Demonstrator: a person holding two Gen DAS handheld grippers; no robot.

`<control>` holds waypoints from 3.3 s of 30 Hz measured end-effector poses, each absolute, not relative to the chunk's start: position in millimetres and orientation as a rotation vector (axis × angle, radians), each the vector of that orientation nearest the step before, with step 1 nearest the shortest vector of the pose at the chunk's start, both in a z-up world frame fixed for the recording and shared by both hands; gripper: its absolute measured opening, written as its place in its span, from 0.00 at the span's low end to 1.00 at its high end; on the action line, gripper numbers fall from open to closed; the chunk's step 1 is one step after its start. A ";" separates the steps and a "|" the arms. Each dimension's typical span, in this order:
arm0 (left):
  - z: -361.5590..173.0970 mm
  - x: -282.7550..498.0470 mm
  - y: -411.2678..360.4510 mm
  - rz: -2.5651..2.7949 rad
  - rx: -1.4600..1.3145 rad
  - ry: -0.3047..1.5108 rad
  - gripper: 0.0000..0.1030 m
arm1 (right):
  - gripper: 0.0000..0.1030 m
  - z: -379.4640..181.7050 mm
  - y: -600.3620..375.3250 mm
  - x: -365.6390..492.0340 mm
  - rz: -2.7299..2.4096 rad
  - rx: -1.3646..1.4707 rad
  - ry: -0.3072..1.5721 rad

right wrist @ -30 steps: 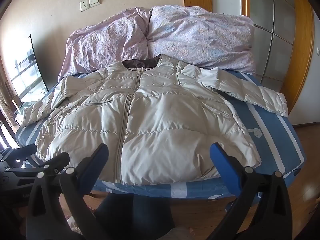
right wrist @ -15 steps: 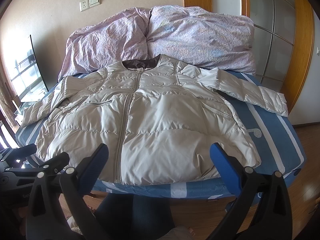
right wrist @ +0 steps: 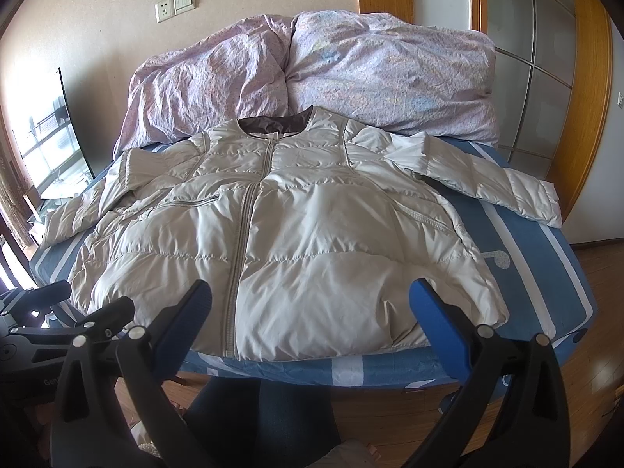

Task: Fold large clothes

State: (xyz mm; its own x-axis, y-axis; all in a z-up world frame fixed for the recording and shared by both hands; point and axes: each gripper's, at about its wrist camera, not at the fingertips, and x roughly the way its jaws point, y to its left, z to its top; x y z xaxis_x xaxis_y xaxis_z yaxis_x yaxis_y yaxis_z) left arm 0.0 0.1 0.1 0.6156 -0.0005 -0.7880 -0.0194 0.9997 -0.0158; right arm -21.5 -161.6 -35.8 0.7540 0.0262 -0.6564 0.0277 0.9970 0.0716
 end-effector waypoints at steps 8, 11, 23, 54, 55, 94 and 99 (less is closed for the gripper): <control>0.1 0.0 0.1 0.010 -0.024 0.907 0.99 | 0.98 -35.9 -160.6 -21.5 -0.001 0.077 0.717; -0.1 0.1 0.1 0.010 -0.024 0.907 0.99 | 0.98 -36.0 -160.6 -21.3 -0.001 0.078 0.717; 0.1 -0.1 0.1 0.010 -0.024 0.906 0.99 | 0.98 -35.8 -160.4 -20.3 -0.001 0.077 0.716; -15.6 89.7 35.6 -0.155 -0.193 0.983 0.99 | 0.98 -100.2 -447.7 91.6 -0.311 0.956 0.751; -16.2 93.8 37.3 -0.171 -0.209 0.988 0.99 | 0.96 -107.7 -460.1 94.9 -0.323 1.012 0.749; -20.7 163.9 143.0 -0.256 -0.429 0.797 0.99 | 0.05 -4.3 -464.6 192.2 -0.634 0.493 0.544; -19.8 162.1 151.4 -0.235 -0.434 0.779 0.99 | 0.05 35.7 -373.5 222.3 -0.428 0.305 0.490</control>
State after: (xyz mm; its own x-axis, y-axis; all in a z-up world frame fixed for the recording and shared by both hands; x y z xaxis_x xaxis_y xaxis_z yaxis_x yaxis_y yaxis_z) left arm 162.1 151.4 -19.8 0.6921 -0.3605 -0.6253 0.0458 0.8865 -0.4604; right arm 222.3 -373.5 35.7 0.7970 -0.3208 -0.5117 0.4639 0.8677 0.1785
